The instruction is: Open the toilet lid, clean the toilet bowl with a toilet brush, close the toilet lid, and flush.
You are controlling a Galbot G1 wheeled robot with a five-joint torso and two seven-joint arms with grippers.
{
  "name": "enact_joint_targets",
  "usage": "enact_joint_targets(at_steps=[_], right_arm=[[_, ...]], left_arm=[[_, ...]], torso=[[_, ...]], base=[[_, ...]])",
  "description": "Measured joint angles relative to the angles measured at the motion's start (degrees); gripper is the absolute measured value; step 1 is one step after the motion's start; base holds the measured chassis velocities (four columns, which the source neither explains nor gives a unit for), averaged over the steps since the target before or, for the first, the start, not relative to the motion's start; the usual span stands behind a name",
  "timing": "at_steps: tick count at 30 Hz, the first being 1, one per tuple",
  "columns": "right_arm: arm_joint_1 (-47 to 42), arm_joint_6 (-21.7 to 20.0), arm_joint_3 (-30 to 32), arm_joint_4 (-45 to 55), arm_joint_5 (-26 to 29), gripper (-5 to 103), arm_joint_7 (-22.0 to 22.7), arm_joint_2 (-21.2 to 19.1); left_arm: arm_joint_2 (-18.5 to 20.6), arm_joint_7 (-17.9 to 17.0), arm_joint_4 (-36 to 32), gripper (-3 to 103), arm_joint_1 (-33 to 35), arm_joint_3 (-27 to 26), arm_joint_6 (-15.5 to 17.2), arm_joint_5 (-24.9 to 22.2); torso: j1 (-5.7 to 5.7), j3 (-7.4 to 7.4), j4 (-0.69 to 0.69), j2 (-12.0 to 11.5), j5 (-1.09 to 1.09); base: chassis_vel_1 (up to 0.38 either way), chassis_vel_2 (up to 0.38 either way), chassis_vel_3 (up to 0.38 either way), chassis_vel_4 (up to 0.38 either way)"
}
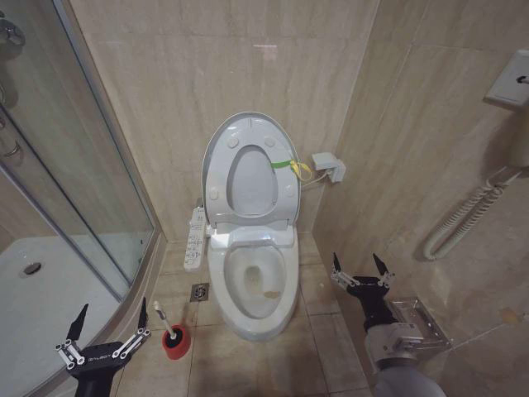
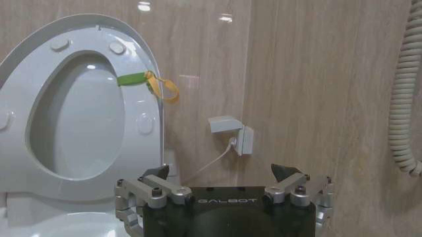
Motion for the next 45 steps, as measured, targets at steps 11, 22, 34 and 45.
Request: enact_joint_targets(at_steps=[11,22,34,45], right_arm=[[-1.2,0.3,-1.3,0.6,-0.6,100,0.0,1.4],[-1.4,0.1,-1.8,1.1,-0.5,100,-0.1,1.8],[-1.6,-0.3,-1.9,1.3,-0.5,100,0.0,1.9],[-1.5,-0.3,-1.9,1.3,-0.5,100,0.0,1.9]], left_arm=[[0.0,0.0,0.0,100,0.0,0.0,0.0,0.0],[0.0,0.0,0.0,100,0.0,0.0,0.0,0.0],[0.0,0.0,0.0,100,0.0,0.0,0.0,0.0],[0.0,0.0,0.0,100,0.0,0.0,0.0,0.0]], torso=[[0.00,0.00,0.00,0.0,0.00],[0.00,0.00,0.00,0.0,0.00],[0.00,0.00,0.00,0.0,0.00],[0.00,0.00,0.00,0.0,0.00]], base=[[0.000,0.000,0.000,0.000],[0.000,0.000,0.000,0.000],[0.000,0.000,0.000,0.000],[0.000,0.000,0.000,0.000]])
